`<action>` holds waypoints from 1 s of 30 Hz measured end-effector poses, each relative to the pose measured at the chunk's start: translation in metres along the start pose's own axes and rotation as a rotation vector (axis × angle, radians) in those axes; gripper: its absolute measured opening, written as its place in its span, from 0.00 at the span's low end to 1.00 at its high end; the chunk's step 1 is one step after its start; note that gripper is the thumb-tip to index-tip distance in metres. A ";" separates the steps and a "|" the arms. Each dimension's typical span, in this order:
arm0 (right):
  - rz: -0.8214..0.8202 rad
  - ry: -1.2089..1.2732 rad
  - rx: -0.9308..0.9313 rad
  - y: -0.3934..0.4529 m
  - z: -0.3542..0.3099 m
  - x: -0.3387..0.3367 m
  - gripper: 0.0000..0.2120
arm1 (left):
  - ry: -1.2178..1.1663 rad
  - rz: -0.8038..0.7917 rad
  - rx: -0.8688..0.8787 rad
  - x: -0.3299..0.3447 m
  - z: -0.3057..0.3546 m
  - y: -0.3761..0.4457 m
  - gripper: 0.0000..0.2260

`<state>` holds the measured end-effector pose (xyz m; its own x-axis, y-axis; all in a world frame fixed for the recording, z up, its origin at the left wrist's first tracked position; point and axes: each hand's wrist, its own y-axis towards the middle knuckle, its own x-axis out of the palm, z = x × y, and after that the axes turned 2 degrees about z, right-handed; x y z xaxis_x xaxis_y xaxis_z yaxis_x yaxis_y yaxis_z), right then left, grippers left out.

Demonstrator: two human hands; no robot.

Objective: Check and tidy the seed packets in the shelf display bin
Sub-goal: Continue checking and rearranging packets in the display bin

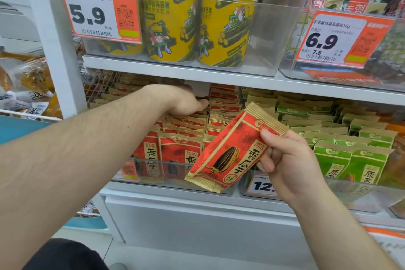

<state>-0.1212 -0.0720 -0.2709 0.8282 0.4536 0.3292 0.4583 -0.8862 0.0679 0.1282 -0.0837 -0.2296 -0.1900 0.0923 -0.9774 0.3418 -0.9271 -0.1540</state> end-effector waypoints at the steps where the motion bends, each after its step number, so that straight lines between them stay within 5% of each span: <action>1: -0.002 0.007 -0.006 0.001 0.001 -0.001 0.07 | 0.029 0.014 0.015 0.000 -0.002 -0.005 0.35; 9: -0.016 0.015 -0.022 0.000 0.003 0.003 0.06 | 0.058 0.374 0.118 0.023 -0.014 -0.077 0.20; 12: 0.003 0.022 -0.008 -0.002 0.003 0.006 0.13 | -0.098 0.696 0.177 0.043 -0.022 -0.093 0.11; 14: 0.010 0.017 -0.017 -0.003 0.005 0.005 0.07 | -0.161 0.985 0.236 0.054 -0.032 -0.098 0.03; 18: 0.019 0.085 -0.046 -0.002 0.003 0.000 0.09 | -0.314 1.305 0.260 0.069 -0.049 -0.108 0.02; 21: -0.046 0.140 -0.153 -0.003 -0.012 -0.002 0.21 | -0.419 1.375 0.250 0.072 -0.057 -0.118 0.02; 26: -0.178 0.082 -0.418 -0.009 -0.033 0.008 0.19 | -0.798 1.399 -0.014 0.064 -0.071 -0.127 0.17; 30: -0.114 -0.120 -0.474 -0.004 -0.029 0.023 0.21 | -0.767 1.435 -0.020 0.067 -0.086 -0.130 0.08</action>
<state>-0.1138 -0.0609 -0.2360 0.8252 0.5331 0.1864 0.3742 -0.7633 0.5266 0.1500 0.0740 -0.2875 -0.1089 -0.9939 -0.0146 0.6426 -0.0817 0.7619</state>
